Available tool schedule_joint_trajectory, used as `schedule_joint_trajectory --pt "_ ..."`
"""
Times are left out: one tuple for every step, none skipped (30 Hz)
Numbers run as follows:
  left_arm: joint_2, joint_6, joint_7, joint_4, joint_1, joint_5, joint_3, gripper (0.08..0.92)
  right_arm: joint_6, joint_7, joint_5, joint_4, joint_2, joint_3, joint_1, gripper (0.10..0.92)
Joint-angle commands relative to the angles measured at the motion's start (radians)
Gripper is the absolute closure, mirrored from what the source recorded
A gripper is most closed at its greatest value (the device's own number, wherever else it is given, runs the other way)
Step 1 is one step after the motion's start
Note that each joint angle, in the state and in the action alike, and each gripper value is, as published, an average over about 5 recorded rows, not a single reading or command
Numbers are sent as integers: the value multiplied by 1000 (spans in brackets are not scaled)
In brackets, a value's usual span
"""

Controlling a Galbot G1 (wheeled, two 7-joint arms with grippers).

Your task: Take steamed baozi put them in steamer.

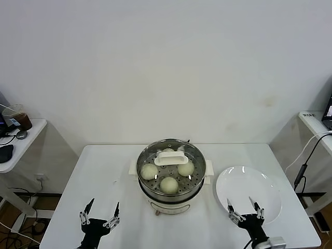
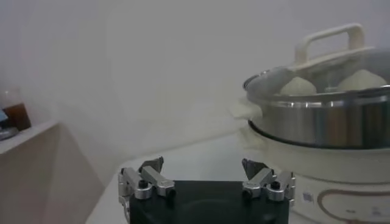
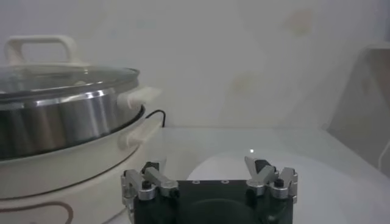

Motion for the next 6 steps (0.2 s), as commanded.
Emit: schedule_joint_trajectory --pt "5 -11 14 -9 36 -31 -11 177 -45 -10 -17 87 1 42 -65 203" --pt "5 -11 15 -10 35 -31 -10 177 -49 -11 -15 89 -1 46 -66 203" --pt "5 -10 15 -12 34 -31 -10 177 -53 -12 -14 89 -3 50 -66 203" --pt "5 -10 16 -15 34 -30 -11 177 -56 -13 -13 89 -5 52 -66 203" --pt "4 -10 16 -16 33 -30 -11 177 -58 -13 -13 88 -6 54 -65 203" --pt "5 -10 17 -18 33 -30 -11 177 -60 -13 -13 88 -7 55 -64 203"
